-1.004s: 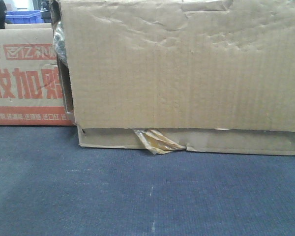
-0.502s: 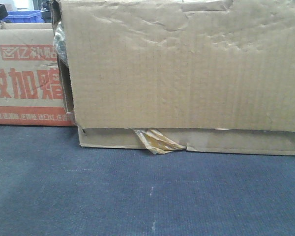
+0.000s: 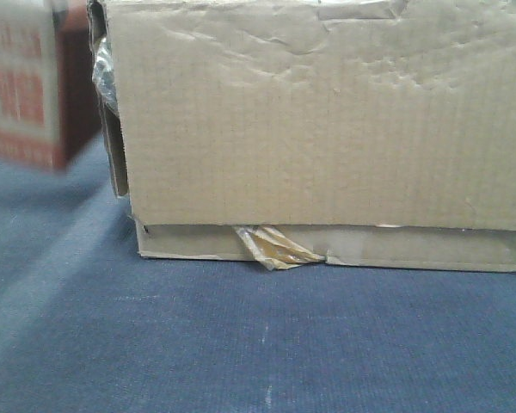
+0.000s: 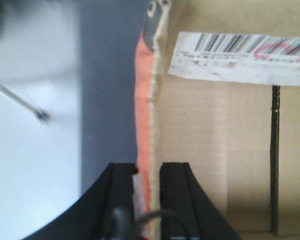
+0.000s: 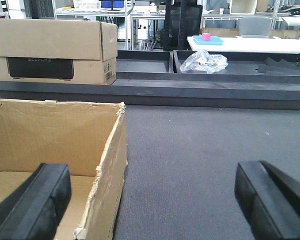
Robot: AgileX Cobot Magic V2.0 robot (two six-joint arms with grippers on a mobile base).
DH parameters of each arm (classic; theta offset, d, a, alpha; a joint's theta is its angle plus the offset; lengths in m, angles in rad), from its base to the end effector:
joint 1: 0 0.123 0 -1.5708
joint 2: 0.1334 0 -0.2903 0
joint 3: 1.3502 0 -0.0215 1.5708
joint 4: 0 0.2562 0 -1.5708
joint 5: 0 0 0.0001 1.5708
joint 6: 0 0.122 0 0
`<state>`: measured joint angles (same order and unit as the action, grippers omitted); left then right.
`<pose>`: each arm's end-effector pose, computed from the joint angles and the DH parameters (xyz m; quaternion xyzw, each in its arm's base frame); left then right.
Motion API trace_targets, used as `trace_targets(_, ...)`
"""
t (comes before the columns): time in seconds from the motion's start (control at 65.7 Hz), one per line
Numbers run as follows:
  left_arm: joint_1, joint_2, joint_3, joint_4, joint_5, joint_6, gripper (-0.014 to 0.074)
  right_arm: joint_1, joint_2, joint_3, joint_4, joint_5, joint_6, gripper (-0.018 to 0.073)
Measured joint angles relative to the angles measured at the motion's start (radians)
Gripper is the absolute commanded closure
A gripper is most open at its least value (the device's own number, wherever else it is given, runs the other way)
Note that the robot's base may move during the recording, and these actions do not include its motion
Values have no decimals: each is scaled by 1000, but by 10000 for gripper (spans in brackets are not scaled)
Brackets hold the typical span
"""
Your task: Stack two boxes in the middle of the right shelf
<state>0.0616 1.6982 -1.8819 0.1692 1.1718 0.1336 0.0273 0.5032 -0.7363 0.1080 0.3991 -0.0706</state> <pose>0.3893 0.0430 0.3986 0.0393 0.9402 0.1158 0.3178 0.1243 0.0085 0.3872 -0.0136 0.7336 0.0345 0.6786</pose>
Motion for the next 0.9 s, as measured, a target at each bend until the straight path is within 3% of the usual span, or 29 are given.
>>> trace_targets(0.213, 2, -171, -9, -38, -140, -78, 707, 0, 0, 0, 0, 0, 0, -10)
trace_targets(0.396, -3, -234, -103, -200, -193, -94, 707, 0, 0, 0, 0, -2, 0, -10)
trace_targets(0.487, -34, -238, -162, -280, -202, -96, 707, 0, 0, 0, 0, -10, 0, -10)
trace_targets(0.639, -165, -238, -207, -358, -241, -100, 707, 0, 0, 0, 0, -17, 0, -10)
trace_targets(0.898, -402, -140, -211, -373, -284, -102, 707, 0, 0, 0, 0, -21, 0, -10)
